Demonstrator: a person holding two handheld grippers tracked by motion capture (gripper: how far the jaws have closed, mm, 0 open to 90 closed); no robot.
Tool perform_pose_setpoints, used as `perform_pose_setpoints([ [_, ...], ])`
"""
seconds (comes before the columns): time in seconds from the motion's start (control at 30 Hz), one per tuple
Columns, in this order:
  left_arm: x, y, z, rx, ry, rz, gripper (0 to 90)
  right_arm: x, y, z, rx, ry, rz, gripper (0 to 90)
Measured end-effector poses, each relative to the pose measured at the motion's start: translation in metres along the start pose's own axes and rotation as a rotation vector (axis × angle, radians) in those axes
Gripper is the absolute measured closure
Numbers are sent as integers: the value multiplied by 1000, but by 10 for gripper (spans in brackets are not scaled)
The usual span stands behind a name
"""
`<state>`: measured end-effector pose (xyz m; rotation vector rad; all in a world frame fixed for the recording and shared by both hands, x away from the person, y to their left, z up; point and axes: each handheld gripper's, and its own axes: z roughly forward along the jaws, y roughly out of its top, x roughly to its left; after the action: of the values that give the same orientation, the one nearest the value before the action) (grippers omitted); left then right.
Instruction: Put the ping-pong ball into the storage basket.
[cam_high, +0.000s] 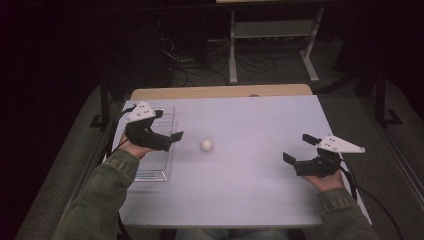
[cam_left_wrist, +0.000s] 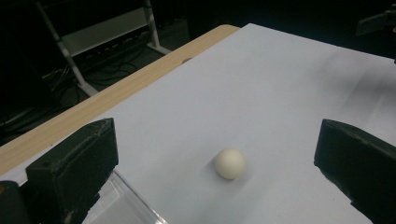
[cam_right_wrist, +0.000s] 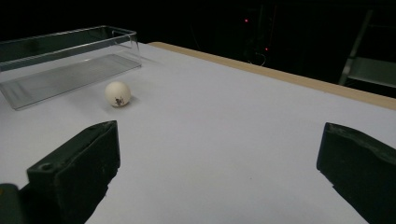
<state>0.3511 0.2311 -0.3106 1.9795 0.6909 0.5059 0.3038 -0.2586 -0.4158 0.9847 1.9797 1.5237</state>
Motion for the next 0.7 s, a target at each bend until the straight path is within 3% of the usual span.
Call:
perform_pose_setpoints([
  [0.13, 0, 5, 7, 28, -4, 31, 0, 0, 0, 0, 0, 1, -1, 0],
  [0.27, 2, 8, 14, 41, -17, 23, 0, 0, 0, 0, 2, 3, -1, 0],
  [0.47, 6, 13, 25, 73, -21, 44, 0, 0, 0, 0, 6, 5, -1, 0],
  [0.7, 5, 17, 41, 130, -93, 91, 0, 1, 0, 0, 10, 9, -2, 0],
])
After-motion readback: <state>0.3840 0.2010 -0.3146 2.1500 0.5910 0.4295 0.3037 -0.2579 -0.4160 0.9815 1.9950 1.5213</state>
